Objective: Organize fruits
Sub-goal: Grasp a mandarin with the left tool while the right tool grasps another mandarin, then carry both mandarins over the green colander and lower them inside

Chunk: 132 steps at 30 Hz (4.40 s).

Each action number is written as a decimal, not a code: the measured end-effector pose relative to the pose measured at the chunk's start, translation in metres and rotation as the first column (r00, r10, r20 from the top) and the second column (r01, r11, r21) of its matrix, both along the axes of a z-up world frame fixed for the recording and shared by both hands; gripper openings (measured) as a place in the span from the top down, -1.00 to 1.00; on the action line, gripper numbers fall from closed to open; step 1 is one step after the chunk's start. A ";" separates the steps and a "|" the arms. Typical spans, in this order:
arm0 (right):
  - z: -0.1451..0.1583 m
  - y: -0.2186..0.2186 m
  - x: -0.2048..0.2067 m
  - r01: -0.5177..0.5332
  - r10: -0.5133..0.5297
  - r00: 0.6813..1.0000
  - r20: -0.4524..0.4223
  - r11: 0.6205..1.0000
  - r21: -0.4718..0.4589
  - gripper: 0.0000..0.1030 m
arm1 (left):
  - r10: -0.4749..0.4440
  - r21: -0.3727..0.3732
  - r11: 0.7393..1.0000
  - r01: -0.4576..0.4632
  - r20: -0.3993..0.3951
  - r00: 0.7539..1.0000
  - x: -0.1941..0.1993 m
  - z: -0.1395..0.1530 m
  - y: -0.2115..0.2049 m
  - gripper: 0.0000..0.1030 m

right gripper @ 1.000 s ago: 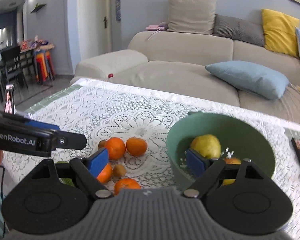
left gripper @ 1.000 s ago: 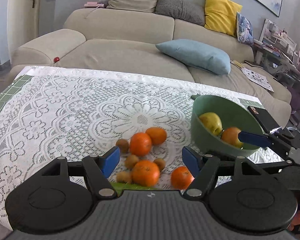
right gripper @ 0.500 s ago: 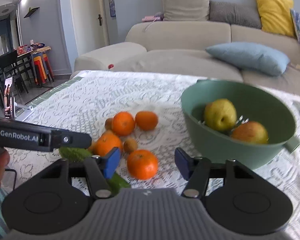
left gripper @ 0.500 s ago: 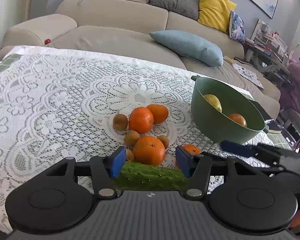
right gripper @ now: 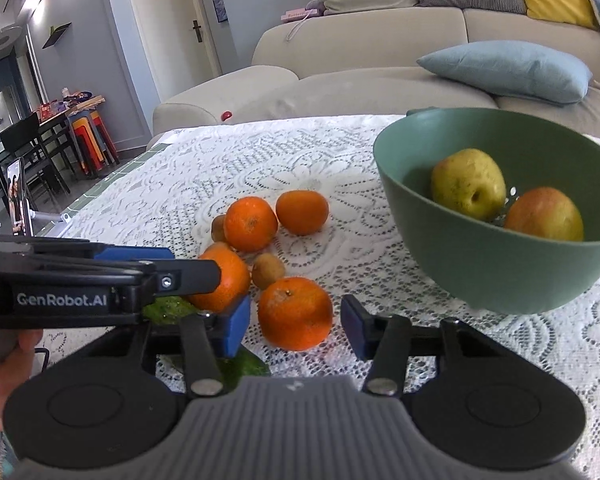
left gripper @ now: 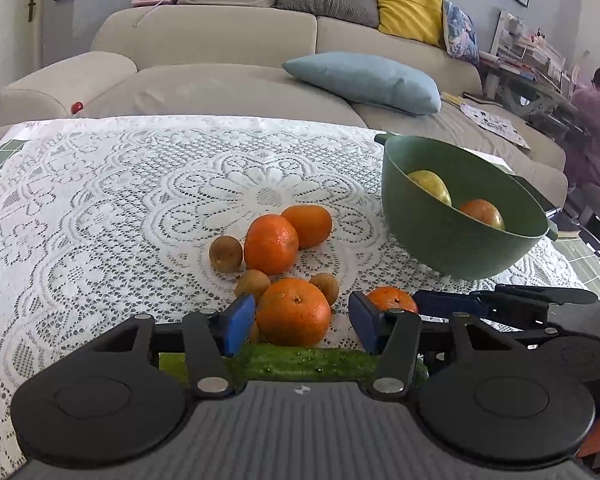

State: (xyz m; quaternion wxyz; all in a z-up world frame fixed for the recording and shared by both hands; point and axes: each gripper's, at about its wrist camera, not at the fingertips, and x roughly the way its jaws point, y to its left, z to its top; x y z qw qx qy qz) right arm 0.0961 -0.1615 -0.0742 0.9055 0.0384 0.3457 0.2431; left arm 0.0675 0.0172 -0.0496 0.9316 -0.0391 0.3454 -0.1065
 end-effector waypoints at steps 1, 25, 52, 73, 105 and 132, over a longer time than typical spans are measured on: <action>-0.001 -0.001 0.001 0.001 -0.001 1.000 -0.004 1.000 0.005 0.08 | 0.004 0.002 1.000 -0.004 -0.003 1.000 0.001 0.000 0.000 -0.20; -0.006 0.002 0.000 -0.009 0.014 0.999 0.040 0.995 -0.100 0.20 | -0.001 0.146 0.989 0.008 -0.051 0.999 0.015 -0.006 -0.022 -0.10; -0.006 0.003 -0.011 -0.029 0.055 0.992 0.110 0.974 -0.224 0.20 | -0.027 0.316 0.948 0.044 -0.060 0.998 0.022 -0.015 -0.042 -0.03; 0.000 0.000 -0.014 -0.036 0.067 0.989 0.129 0.973 -0.229 0.22 | 0.010 0.306 0.952 -0.003 -0.021 1.000 0.011 -0.010 -0.041 0.01; 0.081 -0.025 -0.026 -0.112 0.226 0.924 0.307 0.930 -0.350 0.23 | 0.065 0.094 0.993 -0.068 0.036 0.997 0.011 0.064 -0.054 0.01; 0.085 -0.073 0.052 -0.111 0.224 0.958 0.180 0.866 -0.487 0.23 | -0.051 -0.064 0.997 0.045 -0.092 0.994 0.086 0.068 -0.117 0.01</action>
